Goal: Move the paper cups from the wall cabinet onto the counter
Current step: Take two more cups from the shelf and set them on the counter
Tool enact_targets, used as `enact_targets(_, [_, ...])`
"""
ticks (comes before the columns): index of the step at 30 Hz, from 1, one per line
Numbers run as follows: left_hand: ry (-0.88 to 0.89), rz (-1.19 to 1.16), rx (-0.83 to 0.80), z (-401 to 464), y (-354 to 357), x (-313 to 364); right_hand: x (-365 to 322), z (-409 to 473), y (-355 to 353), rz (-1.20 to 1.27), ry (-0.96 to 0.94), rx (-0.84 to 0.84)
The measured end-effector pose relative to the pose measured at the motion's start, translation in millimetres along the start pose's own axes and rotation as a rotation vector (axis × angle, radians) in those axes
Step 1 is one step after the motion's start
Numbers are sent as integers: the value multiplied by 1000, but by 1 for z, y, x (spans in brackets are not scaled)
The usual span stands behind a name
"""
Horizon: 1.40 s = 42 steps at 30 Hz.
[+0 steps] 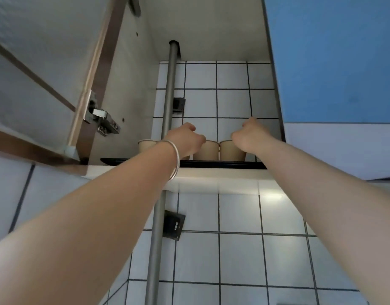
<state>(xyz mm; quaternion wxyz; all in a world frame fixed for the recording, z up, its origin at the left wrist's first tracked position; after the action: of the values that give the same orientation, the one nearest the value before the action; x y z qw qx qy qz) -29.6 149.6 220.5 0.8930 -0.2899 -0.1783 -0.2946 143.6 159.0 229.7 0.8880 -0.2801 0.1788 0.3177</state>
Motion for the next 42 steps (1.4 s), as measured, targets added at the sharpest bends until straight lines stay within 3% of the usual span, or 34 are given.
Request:
enact_targets(4, [-16, 162, -147, 5, 20, 1, 10, 11, 13, -119, 109, -132])
enact_targets(9, [-30, 284, -211, 11, 29, 4, 19, 12, 33, -27, 153, -301])
enact_targets(18, [-50, 208, -172, 20, 39, 2, 37, 30, 43, 217, 229, -288])
enact_targets(25, [-92, -161, 6, 19, 4, 14, 7, 22, 20, 611, 159, -149])
enact_targets(32, [-46, -632, 266, -35, -51, 39, -29, -31, -17, 1015, 66, -46])
enact_targets(38, [-176, -718, 161, -112, -53, 20, -22, -102, -7, 1168, 106, -67])
enact_targets(42, [-257, -616, 262, -193, -67, -15, -20, -176, 24, 1245, 162, -190])
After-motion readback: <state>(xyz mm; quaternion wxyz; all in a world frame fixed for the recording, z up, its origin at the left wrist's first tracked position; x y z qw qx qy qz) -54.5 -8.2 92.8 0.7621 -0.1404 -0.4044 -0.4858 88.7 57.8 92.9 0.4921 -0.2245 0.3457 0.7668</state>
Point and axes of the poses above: each hand's wrist, its own z-axis towards the middle knuckle, its own y-axis out of the palm, x = y × z, the point moved 9 cm from there along z, towards the middle knuckle, and after that the axes turned 1 degree about x, right-handed, at the moved point
